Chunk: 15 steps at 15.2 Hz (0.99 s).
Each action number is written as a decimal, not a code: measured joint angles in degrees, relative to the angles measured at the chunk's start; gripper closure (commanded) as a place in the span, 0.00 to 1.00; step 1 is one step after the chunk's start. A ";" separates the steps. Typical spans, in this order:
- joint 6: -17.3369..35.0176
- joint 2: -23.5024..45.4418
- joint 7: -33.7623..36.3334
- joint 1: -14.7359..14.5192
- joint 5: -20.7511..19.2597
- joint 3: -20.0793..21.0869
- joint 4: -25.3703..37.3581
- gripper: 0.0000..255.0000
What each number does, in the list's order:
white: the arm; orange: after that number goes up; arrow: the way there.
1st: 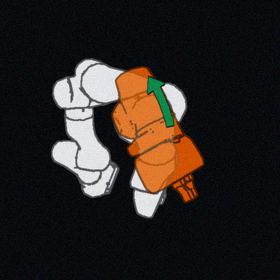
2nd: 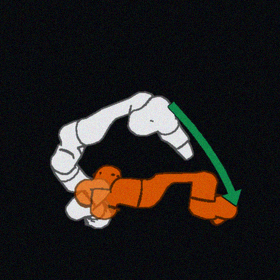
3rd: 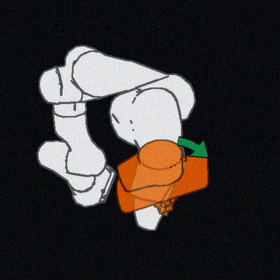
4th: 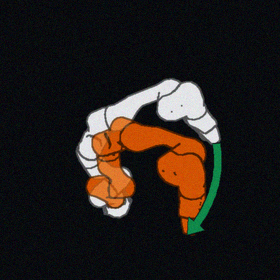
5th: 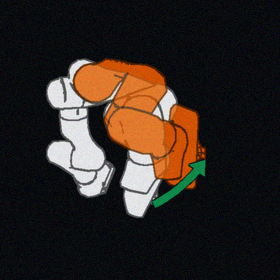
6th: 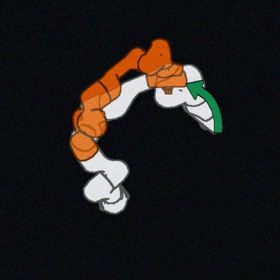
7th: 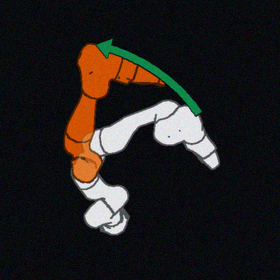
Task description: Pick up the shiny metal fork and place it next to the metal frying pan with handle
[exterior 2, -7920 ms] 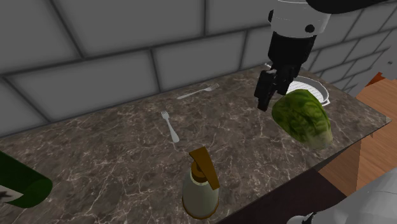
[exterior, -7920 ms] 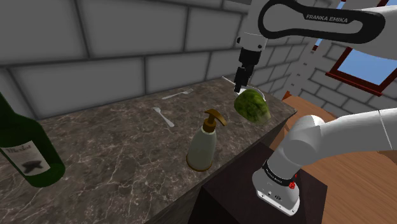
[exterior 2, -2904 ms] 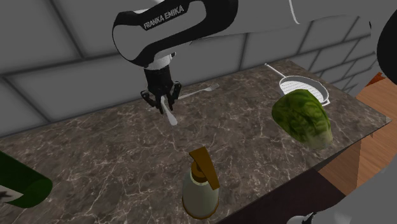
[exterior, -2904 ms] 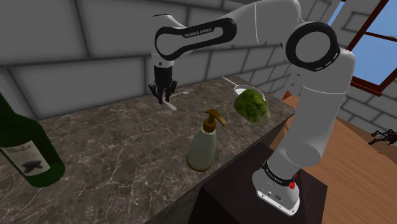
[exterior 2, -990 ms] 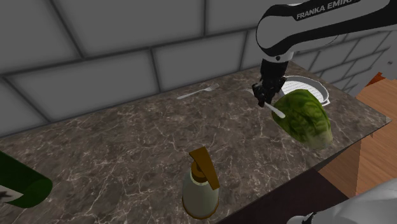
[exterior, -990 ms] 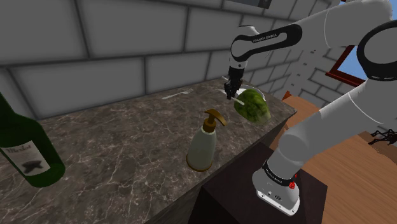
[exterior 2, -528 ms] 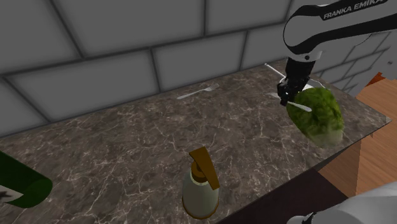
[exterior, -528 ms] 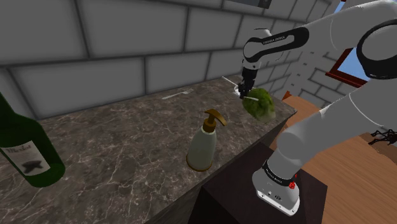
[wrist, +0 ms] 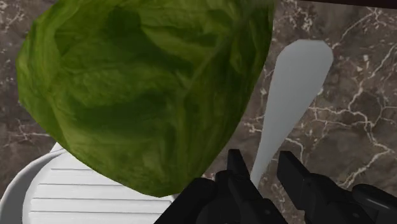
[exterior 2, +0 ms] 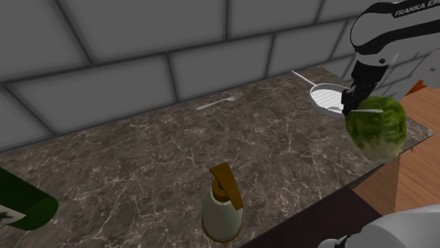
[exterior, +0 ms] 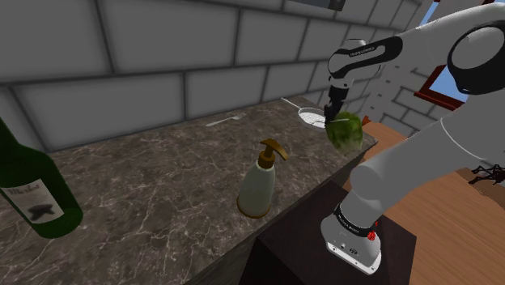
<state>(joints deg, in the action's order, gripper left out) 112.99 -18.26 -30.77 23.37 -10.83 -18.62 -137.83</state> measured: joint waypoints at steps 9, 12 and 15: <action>1.74 8.11 -13.68 4.72 -0.83 -8.96 7.76 1.00; 1.58 11.32 -18.58 6.23 -0.01 -11.67 11.44 1.00; 2.52 13.73 -21.46 7.16 0.86 -13.24 13.03 1.00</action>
<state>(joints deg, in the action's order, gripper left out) 115.50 -4.53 -52.23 30.52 -9.98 -31.85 -124.81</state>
